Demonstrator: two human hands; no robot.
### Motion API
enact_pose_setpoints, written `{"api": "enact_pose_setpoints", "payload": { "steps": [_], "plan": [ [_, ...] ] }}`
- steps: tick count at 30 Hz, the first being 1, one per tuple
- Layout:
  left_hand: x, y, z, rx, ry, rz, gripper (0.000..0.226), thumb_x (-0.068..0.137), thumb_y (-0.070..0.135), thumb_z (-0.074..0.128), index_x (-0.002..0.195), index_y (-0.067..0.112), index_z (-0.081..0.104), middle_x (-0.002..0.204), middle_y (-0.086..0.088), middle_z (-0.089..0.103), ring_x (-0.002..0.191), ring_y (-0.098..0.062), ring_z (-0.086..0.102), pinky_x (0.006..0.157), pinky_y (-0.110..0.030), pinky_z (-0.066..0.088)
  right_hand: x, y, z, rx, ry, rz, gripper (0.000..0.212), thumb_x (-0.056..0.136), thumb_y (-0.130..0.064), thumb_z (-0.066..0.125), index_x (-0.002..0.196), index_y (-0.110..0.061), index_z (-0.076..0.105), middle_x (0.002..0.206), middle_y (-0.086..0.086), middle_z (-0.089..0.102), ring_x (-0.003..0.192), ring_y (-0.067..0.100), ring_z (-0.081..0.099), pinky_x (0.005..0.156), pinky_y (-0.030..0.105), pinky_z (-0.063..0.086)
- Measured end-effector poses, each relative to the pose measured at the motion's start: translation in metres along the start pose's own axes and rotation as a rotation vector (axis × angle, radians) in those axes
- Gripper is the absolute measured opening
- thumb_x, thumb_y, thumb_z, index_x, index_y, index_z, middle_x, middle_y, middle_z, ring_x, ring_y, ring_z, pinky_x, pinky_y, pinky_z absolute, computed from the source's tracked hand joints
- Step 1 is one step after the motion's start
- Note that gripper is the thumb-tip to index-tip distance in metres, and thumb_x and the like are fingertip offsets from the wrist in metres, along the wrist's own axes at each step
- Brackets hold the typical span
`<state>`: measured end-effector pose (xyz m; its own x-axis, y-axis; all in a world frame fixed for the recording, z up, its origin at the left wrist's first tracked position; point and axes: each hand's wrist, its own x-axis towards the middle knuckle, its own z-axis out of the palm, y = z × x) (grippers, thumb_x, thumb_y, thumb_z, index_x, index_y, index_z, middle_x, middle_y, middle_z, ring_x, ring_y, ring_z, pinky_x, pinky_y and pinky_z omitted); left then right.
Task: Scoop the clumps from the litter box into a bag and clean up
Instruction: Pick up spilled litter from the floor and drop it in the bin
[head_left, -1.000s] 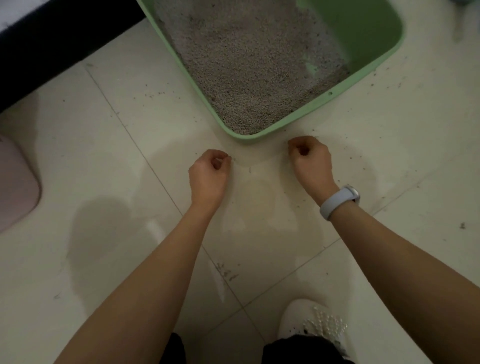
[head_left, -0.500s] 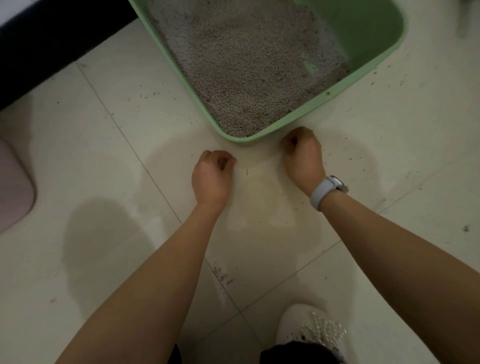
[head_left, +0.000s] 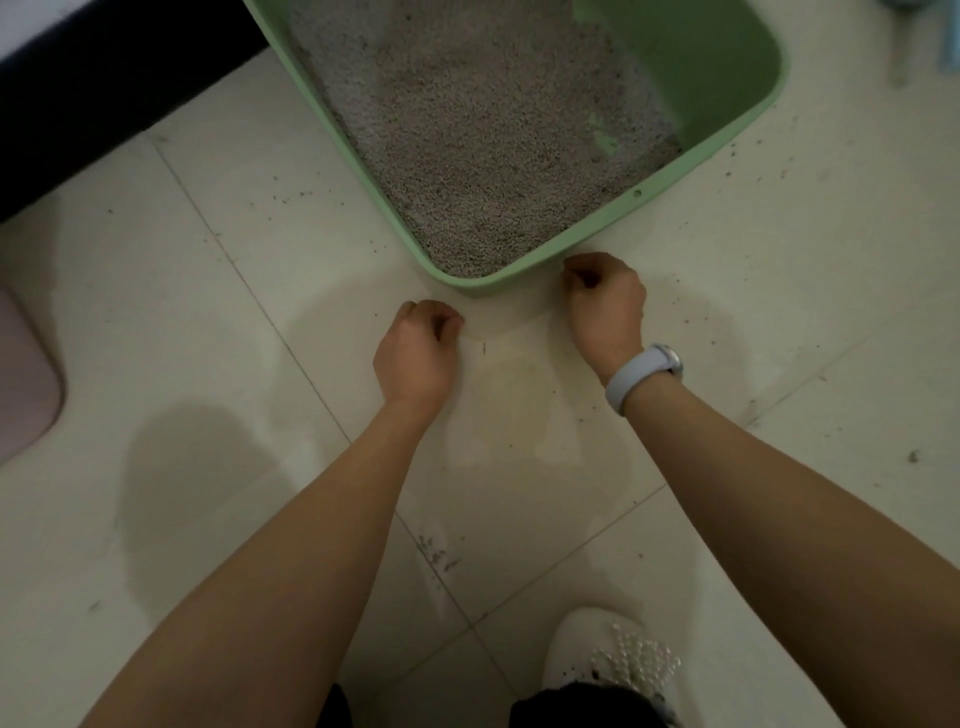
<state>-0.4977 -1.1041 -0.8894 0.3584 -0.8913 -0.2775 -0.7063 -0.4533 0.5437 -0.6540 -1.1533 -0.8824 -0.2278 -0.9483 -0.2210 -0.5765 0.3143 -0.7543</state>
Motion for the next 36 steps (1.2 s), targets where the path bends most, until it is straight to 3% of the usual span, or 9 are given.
{"api": "enact_pose_setpoints", "payload": {
  "steps": [4,13,18,21,25,29,32,36],
  "plan": [
    [-0.007,-0.002,-0.003,-0.114,0.019,-0.070,0.019,0.092,0.023,0.054,0.099,0.009,0.063,0.100,-0.014,0.063,0.092,-0.031,0.057,0.074,-0.033,0.041,0.009,-0.001,0.009,-0.034,0.032,0.006,0.023,0.086,0.000,0.050,0.100,0.001,0.068,0.107,0.020,0.065,0.101,0.032,0.058,0.079,0.020,0.036],
    [-0.032,-0.011,-0.004,-0.180,0.057,-0.159,0.015,0.092,0.022,0.055,0.092,0.008,0.062,0.077,-0.003,0.053,0.072,-0.017,0.046,0.059,-0.026,0.026,0.007,0.003,0.033,-0.020,0.147,0.011,0.018,0.081,0.003,0.051,0.087,0.006,0.067,0.098,0.024,0.060,0.092,0.037,0.055,0.071,0.028,0.035],
    [-0.036,-0.004,-0.014,-0.441,-0.007,-0.200,0.010,0.093,0.016,0.053,0.087,0.011,0.059,0.068,0.006,0.050,0.062,-0.009,0.045,0.066,-0.027,0.039,-0.001,0.006,0.026,-0.034,0.086,-0.041,0.022,0.084,0.006,0.044,0.096,0.008,0.063,0.104,0.025,0.057,0.099,0.036,0.051,0.078,0.025,0.031],
    [-0.040,0.004,-0.018,-0.749,-0.140,-0.298,0.018,0.095,0.009,0.048,0.079,0.012,0.057,0.068,0.000,0.054,0.058,-0.007,0.048,0.059,-0.019,0.040,-0.021,0.005,0.007,0.219,-0.002,0.165,0.018,0.090,-0.001,0.047,0.094,-0.001,0.064,0.090,0.011,0.061,0.083,0.023,0.054,0.065,0.018,0.034],
    [-0.046,0.014,-0.023,-1.254,-0.338,-0.411,0.023,0.095,-0.001,0.041,0.078,0.006,0.055,0.066,0.000,0.061,0.059,-0.006,0.058,0.061,-0.016,0.049,-0.050,0.010,-0.032,0.912,-0.230,0.515,0.026,0.090,0.009,0.038,0.077,-0.002,0.058,0.061,0.004,0.059,0.056,0.012,0.050,0.052,0.015,0.041],
    [-0.047,0.014,-0.030,-1.426,-0.414,-0.474,0.028,0.089,-0.010,0.033,0.080,0.005,0.054,0.061,-0.001,0.061,0.057,-0.010,0.057,0.056,-0.017,0.050,-0.066,0.024,-0.058,1.116,-0.328,0.594,0.046,0.083,0.007,0.028,0.058,-0.007,0.064,0.056,0.003,0.057,0.054,0.012,0.047,0.049,0.016,0.040],
    [-0.050,0.008,-0.032,-1.412,-0.421,-0.558,0.030,0.082,-0.006,0.026,0.075,0.006,0.053,0.058,-0.002,0.055,0.056,-0.013,0.049,0.051,-0.017,0.044,-0.073,0.032,-0.059,0.966,-0.239,0.564,0.035,0.088,0.000,0.039,0.063,-0.006,0.063,0.057,0.003,0.055,0.055,0.013,0.046,0.050,0.019,0.036],
    [-0.059,-0.005,-0.024,-1.011,-0.236,-0.500,0.026,0.086,0.000,0.041,0.067,0.005,0.057,0.049,0.001,0.048,0.049,-0.013,0.037,0.044,-0.019,0.031,-0.081,0.042,-0.046,0.274,-0.186,0.286,0.009,0.089,-0.010,0.056,0.085,-0.009,0.064,0.075,-0.001,0.057,0.064,0.005,0.049,0.059,0.012,0.039]
  ]
}}
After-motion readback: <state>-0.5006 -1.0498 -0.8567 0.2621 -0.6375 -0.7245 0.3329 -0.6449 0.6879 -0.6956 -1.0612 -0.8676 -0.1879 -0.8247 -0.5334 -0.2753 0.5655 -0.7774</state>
